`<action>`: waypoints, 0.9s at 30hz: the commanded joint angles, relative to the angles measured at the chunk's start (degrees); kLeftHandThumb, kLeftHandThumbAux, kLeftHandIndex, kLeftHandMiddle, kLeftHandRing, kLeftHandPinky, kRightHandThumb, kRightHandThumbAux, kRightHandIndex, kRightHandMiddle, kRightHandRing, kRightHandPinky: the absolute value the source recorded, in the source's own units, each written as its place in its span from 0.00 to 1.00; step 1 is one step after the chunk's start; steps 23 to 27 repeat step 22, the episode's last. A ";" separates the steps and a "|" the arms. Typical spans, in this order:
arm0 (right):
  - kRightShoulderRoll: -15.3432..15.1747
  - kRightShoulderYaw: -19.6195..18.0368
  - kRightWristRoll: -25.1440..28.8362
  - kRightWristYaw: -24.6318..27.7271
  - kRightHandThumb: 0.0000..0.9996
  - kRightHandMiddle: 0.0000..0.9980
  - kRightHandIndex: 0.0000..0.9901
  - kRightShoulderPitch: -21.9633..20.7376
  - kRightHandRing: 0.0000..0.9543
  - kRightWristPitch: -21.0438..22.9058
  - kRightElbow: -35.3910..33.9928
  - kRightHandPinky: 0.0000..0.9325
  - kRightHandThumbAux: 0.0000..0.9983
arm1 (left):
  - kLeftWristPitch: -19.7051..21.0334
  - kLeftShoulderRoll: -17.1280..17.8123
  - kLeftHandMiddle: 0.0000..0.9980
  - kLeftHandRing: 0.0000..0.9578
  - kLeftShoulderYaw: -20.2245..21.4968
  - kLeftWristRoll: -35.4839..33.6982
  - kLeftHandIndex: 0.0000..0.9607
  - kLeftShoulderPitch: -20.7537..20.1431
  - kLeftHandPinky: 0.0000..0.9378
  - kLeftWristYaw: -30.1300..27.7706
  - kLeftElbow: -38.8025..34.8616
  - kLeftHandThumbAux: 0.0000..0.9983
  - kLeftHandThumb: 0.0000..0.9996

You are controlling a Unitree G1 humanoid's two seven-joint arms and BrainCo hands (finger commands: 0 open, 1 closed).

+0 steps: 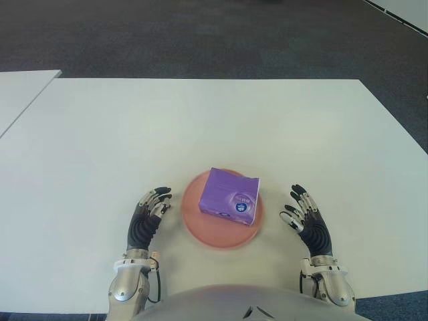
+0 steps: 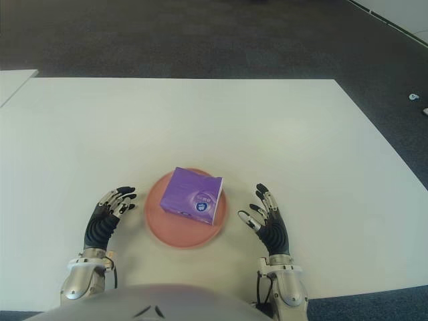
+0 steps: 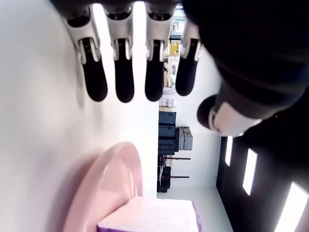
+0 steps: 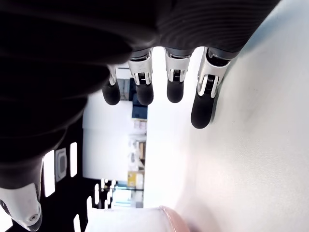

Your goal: Put the tissue paper into the plate.

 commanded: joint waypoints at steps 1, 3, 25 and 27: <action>0.09 0.14 -0.33 0.04 0.15 0.08 0.03 1.33 0.01 1.63 0.91 0.00 0.62 | 1.21 0.40 0.28 0.31 -0.44 -0.35 0.31 1.03 0.36 -0.74 0.54 0.61 0.25; 0.09 0.17 -0.44 -0.01 0.15 0.08 0.03 1.35 0.01 1.63 0.90 0.00 0.62 | 1.22 0.47 0.28 0.31 -0.42 -0.36 0.31 1.06 0.36 -0.76 0.46 0.61 0.25; 0.39 0.40 -0.57 -0.12 0.16 0.08 0.03 1.35 0.01 2.15 0.64 0.00 0.62 | 1.73 0.58 0.28 0.31 -0.30 -0.66 0.31 0.96 0.36 -0.81 -0.06 0.61 0.25; 0.39 0.40 -0.57 -0.12 0.16 0.08 0.03 1.35 0.01 2.15 0.64 0.00 0.62 | 1.73 0.58 0.28 0.31 -0.30 -0.66 0.31 0.96 0.36 -0.81 -0.06 0.61 0.25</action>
